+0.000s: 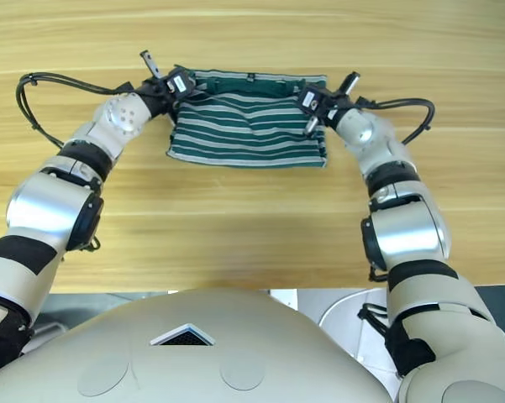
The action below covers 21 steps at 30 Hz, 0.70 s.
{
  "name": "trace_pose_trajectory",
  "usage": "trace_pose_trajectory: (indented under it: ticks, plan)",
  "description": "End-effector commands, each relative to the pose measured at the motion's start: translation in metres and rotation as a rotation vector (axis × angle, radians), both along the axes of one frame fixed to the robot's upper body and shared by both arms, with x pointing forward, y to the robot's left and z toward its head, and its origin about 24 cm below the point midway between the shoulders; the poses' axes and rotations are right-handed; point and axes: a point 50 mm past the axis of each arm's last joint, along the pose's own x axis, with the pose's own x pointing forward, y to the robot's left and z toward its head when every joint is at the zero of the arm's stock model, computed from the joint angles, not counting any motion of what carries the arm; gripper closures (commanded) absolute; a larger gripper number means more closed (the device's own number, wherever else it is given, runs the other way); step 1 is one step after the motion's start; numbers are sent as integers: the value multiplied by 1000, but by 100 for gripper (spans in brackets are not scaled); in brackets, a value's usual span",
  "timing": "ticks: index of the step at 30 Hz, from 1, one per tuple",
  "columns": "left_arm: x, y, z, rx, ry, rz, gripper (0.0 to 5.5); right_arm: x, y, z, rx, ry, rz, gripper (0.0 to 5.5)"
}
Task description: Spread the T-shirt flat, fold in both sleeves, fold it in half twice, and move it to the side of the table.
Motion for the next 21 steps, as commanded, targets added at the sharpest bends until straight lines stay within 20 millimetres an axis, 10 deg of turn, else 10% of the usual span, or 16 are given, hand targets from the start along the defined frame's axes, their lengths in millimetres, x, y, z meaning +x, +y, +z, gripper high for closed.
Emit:
trace_pose_trajectory:
  ticks: [1, 21]
  plan:
    - [-8, 3, -17, -52, 144, 69, 498, -5, 1, -10, 36, 60, -27, 459]
    - [30, 67, 45, -616, 0, 609, 219, 12, -32, 33, 521, -154, -307, 105]
